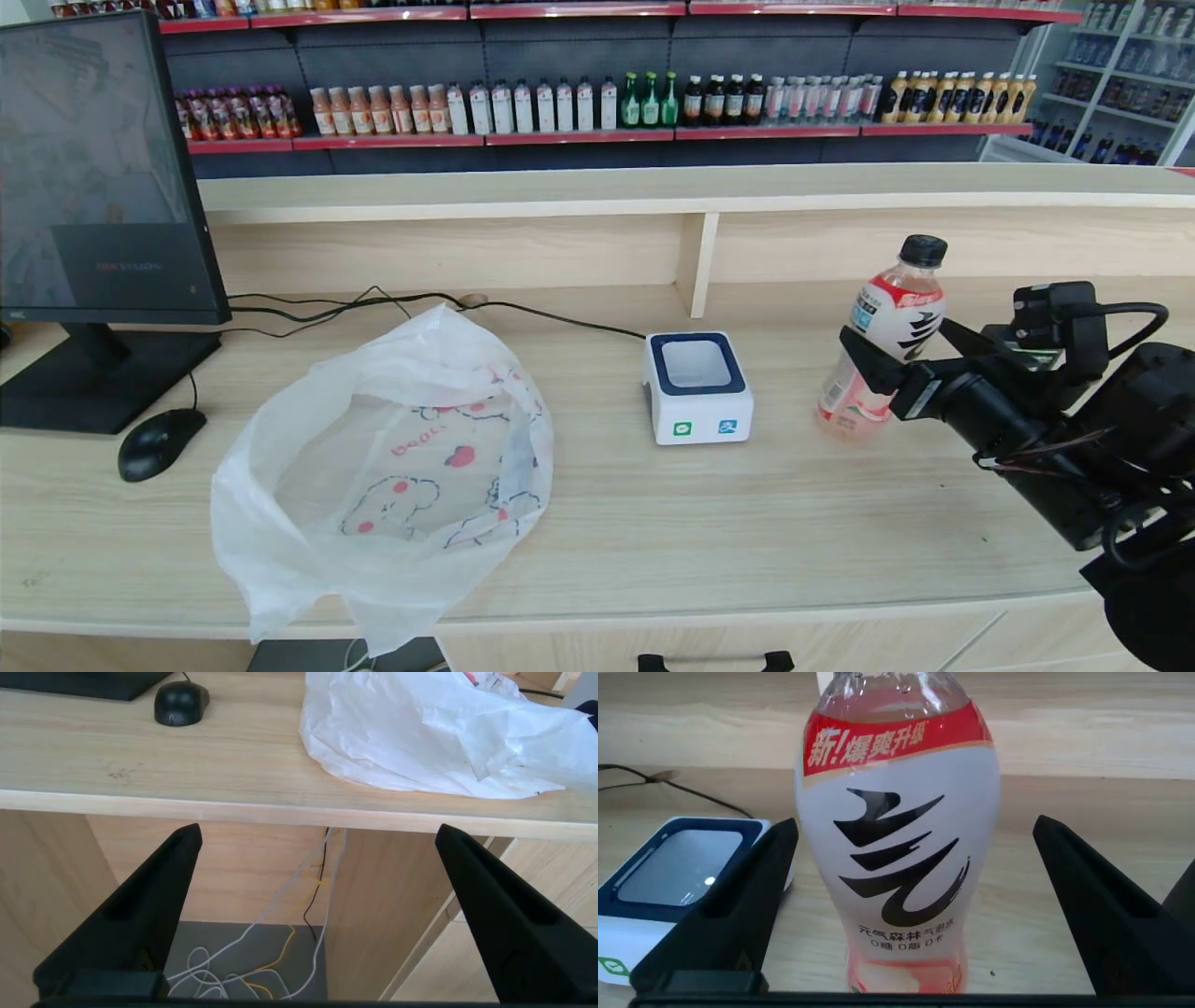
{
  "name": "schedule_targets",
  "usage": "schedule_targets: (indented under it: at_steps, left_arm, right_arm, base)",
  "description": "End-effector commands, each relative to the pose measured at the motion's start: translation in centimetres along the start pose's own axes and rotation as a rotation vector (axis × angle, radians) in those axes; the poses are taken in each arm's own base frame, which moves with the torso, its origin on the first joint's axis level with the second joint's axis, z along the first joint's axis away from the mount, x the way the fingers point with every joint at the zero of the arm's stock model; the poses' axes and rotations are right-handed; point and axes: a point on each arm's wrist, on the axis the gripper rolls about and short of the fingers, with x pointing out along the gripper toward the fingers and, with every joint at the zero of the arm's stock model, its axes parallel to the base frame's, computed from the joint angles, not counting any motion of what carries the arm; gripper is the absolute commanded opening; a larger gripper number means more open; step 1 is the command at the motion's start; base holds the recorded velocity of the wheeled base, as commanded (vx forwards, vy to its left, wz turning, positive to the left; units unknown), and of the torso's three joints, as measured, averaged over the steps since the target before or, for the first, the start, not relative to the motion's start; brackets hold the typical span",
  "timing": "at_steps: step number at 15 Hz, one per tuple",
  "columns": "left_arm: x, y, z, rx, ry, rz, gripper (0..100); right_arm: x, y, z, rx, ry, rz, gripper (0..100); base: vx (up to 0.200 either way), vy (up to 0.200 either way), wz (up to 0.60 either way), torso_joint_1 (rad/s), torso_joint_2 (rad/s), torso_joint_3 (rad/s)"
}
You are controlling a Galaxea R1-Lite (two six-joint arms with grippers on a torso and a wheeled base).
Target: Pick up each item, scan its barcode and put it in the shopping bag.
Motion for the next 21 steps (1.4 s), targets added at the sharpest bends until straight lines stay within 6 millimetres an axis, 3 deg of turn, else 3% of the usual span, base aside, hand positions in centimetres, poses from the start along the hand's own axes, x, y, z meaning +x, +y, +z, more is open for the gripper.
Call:
schedule_targets:
  at_steps: [1, 14, 15, 21]
  left_arm:
    - [0.0, 0.0, 0.0, -0.001, -0.001, 0.000, 100]
    - [0.0, 0.0, 0.0, -0.001, -0.001, 0.000, 100]
    - [0.0, 0.0, 0.0, -0.001, -0.001, 0.000, 100]
    - [0.0, 0.0, 0.0, -0.001, -0.001, 0.000, 100]
  right_arm:
    - [1.3, -0.7, -1.0, 0.000, 0.016, -0.022, 100]
    - [2.9, -0.6, -2.4, -0.006, 0.033, -0.008, 100]
    - [2.9, -0.6, -2.4, -0.006, 0.033, -0.006, 0]
    - [2.7, -0.4, -2.1, 0.010, 0.027, 0.001, 0]
  base:
    - [0.000, 0.000, 0.00, 0.000, 0.00, 0.000]
    - [0.000, 0.000, 0.00, 0.000, 0.00, 0.000]
    - [0.000, 0.000, 0.00, 0.000, 0.00, 0.000]
    - [0.000, 0.000, 0.00, 0.000, 0.00, 0.000]
